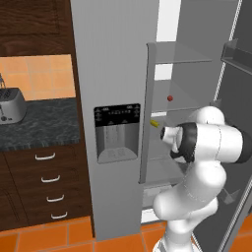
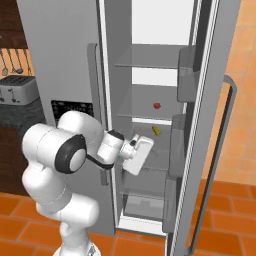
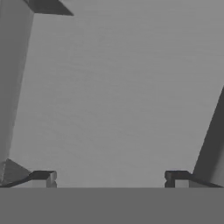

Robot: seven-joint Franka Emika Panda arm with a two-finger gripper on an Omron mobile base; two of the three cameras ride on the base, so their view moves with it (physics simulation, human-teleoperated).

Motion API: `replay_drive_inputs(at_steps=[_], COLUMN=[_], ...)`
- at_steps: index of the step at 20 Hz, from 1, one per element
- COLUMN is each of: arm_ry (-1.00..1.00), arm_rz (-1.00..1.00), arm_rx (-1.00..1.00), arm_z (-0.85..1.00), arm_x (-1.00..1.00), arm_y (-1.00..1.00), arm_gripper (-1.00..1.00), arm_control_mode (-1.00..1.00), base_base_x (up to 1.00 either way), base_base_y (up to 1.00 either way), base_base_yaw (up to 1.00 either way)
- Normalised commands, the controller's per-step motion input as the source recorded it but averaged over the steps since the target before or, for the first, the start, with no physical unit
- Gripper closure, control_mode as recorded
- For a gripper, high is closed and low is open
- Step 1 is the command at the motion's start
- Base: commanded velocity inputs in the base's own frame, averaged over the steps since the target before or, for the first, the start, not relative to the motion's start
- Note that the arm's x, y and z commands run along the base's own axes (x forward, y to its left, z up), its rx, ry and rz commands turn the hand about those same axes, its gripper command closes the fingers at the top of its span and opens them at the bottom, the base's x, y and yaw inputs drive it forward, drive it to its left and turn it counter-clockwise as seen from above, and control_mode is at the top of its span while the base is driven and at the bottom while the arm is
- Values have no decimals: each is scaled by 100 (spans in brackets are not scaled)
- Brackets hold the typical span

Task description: Take the strawberry from the fridge and place it on top of the pancake, located on the dining counter.

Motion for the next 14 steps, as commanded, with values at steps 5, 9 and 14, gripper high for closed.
replay_drive_inputs(at_steps=[5,9,14], arm_ry=[-7,0,-3], arm_rz=[0,0,0], arm_rx=[75,74,64], arm_z=[10,32,61], arm_x=[-28,-33,-53], arm_y=[41,84,83], arm_gripper=[-100,-100,-100], arm_control_mode=[-100,-100,-100], base_base_x=[0,0,0], base_base_y=[0,0,0], base_base_yaw=[0,0,0])
